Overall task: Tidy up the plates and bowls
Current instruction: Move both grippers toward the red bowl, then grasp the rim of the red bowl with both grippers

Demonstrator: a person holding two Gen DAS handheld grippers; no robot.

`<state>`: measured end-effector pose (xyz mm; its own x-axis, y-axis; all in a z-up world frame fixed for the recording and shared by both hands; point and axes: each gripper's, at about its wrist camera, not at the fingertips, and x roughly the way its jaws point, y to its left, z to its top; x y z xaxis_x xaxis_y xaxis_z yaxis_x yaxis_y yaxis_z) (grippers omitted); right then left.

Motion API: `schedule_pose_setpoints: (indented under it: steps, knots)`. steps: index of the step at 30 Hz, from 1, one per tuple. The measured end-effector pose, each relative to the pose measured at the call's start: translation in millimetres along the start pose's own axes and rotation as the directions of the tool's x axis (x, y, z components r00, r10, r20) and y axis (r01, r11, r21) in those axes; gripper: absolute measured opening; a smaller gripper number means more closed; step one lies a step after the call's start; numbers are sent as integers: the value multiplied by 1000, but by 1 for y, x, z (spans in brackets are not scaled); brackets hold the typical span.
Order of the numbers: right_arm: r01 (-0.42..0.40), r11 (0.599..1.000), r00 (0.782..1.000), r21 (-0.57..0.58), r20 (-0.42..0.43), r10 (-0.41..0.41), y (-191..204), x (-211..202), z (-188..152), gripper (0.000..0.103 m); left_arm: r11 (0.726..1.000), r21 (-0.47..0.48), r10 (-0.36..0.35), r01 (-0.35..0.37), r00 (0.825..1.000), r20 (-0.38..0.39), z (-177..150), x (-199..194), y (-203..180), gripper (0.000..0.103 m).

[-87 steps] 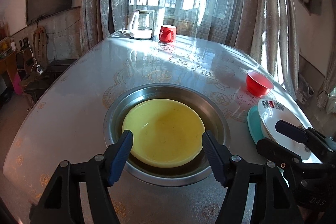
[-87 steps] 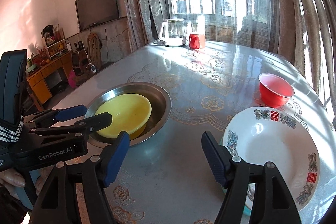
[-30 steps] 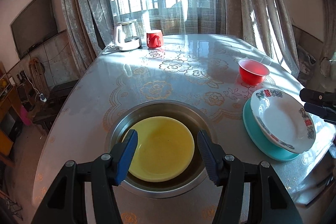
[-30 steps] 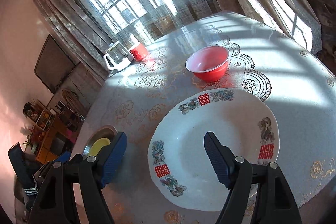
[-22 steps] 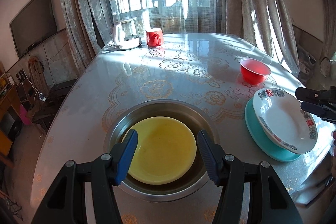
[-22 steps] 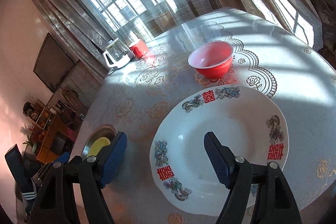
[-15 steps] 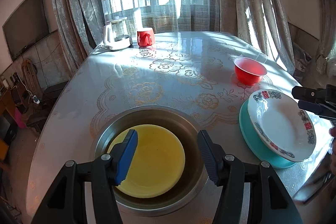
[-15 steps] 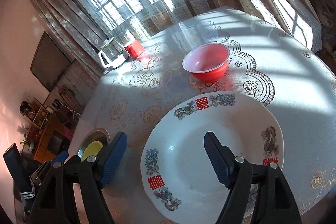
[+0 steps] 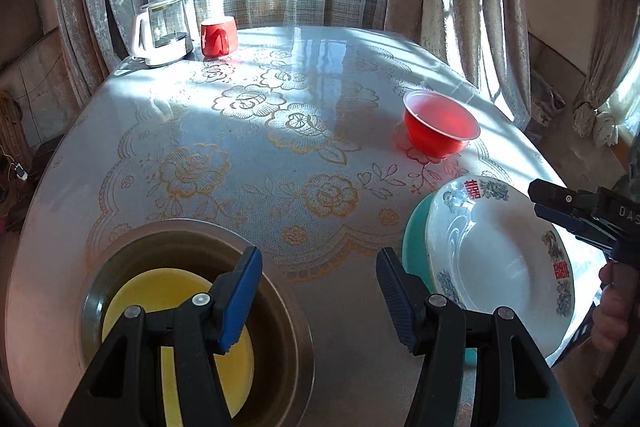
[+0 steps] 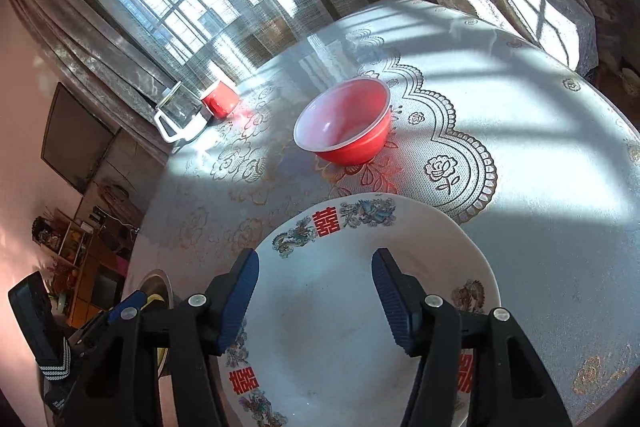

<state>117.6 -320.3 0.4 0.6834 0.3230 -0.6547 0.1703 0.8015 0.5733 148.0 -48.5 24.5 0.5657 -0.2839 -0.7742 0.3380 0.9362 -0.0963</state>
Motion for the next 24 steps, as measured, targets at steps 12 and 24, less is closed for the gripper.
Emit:
schedule_pose_setpoints:
  steps: [12, 24]
  knots:
    - [1, 1000, 1000, 2, -18, 0, -13, 10, 19, 46, 981, -90, -172, 172, 985, 8, 31, 23, -13, 71]
    - [-76, 996, 997, -54, -16, 75, -12, 10, 30, 45, 976, -109, -200, 189, 975, -96, 58, 60, -32, 78]
